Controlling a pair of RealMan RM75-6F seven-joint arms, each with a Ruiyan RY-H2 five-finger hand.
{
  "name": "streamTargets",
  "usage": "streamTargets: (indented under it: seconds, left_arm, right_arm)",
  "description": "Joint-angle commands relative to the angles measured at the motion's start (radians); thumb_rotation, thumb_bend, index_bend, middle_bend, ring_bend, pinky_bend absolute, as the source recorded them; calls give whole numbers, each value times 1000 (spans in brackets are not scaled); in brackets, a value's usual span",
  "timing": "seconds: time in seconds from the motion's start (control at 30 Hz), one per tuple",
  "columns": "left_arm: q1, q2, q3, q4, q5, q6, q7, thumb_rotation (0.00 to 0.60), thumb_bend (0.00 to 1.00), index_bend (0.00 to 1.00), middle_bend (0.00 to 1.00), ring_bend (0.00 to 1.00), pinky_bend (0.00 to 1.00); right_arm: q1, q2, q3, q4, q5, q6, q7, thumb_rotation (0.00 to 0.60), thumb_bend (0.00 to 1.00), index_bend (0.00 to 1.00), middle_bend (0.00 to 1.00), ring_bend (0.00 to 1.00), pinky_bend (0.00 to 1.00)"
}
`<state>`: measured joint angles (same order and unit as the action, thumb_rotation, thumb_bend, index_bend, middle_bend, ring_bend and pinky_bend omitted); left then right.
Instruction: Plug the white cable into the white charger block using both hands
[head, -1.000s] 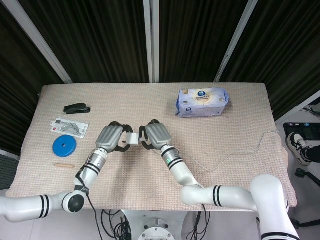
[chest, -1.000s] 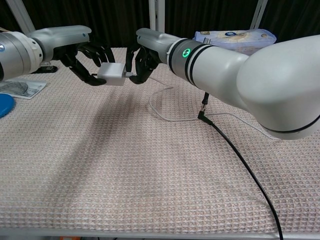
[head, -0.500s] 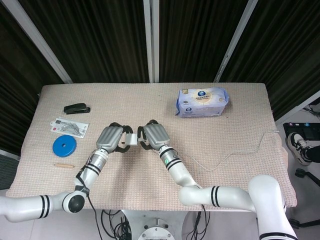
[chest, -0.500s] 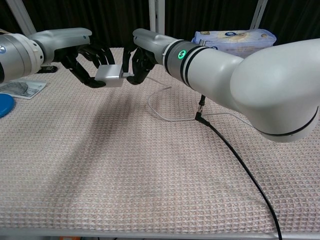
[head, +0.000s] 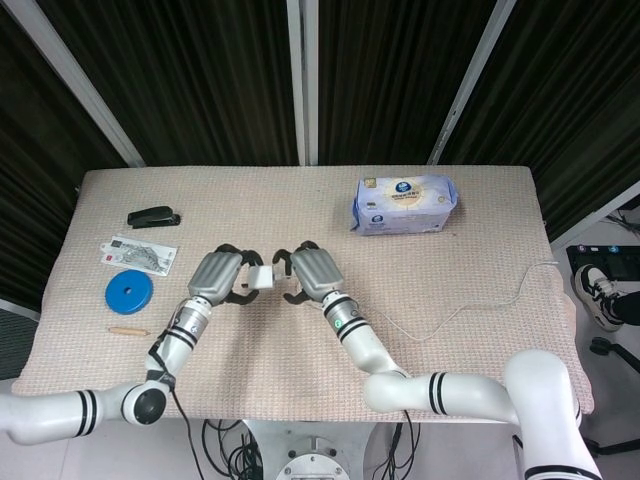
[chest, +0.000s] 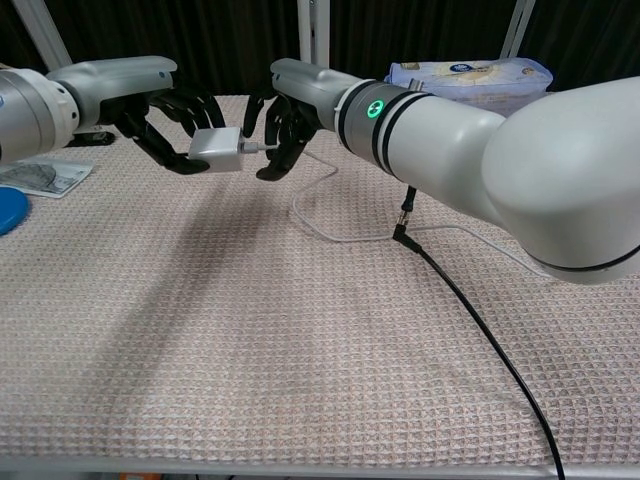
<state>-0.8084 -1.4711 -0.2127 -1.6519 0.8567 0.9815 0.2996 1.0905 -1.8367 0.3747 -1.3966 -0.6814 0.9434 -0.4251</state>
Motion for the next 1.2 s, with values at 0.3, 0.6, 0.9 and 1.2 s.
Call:
streamTargets:
  seconds: [0.3, 0.6, 0.9, 1.2]
  left_arm:
    - [19, -26, 61, 147, 35, -38, -5, 600, 469, 503, 407, 155, 94]
    - [32, -63, 81, 255, 59, -61, -11, 600, 377, 249, 235, 30, 8]
    - [112, 21, 87, 171, 150, 51, -61, 600, 360, 237, 226, 30, 7]
    - [322, 179, 127, 126, 254, 309, -174, 600, 324, 241, 226, 30, 16]
  right_arm:
    - [-57, 138, -42, -96, 9, 40, -60, 600, 65, 7, 184, 94, 124]
    - [-167, 302, -109, -221, -83, 95, -27, 600, 75, 0, 179, 84, 112]
    - [-333, 483, -174, -289, -235, 143, 156, 600, 105, 0, 179, 84, 104]
    - [-530, 687, -244, -287, -500, 186, 523, 600, 235, 67, 200, 84, 104]
